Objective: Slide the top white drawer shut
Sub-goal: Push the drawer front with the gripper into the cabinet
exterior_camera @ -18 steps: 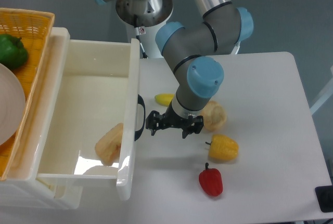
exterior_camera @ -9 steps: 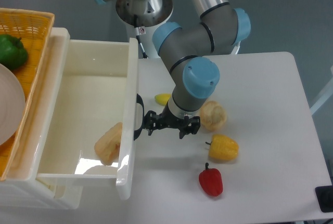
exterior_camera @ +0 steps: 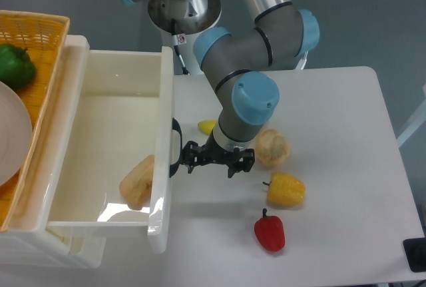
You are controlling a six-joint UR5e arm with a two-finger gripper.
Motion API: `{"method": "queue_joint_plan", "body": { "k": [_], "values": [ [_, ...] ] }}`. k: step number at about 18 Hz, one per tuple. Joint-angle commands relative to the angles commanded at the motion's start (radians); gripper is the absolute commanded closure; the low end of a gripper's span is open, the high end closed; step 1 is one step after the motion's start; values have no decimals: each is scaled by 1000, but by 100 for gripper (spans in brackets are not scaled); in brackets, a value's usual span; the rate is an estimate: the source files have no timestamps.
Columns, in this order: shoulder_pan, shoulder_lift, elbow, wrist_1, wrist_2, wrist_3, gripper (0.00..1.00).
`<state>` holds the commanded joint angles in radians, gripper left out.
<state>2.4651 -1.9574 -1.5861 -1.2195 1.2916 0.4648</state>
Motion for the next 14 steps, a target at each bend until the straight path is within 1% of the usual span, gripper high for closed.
{"method": "queue_joint_plan", "body": {
  "k": [5,14],
  "values": [
    [-12,9,0,0,-21,-2,0],
    [-49,14,0,0,-17,-5,0]
  ]
}}
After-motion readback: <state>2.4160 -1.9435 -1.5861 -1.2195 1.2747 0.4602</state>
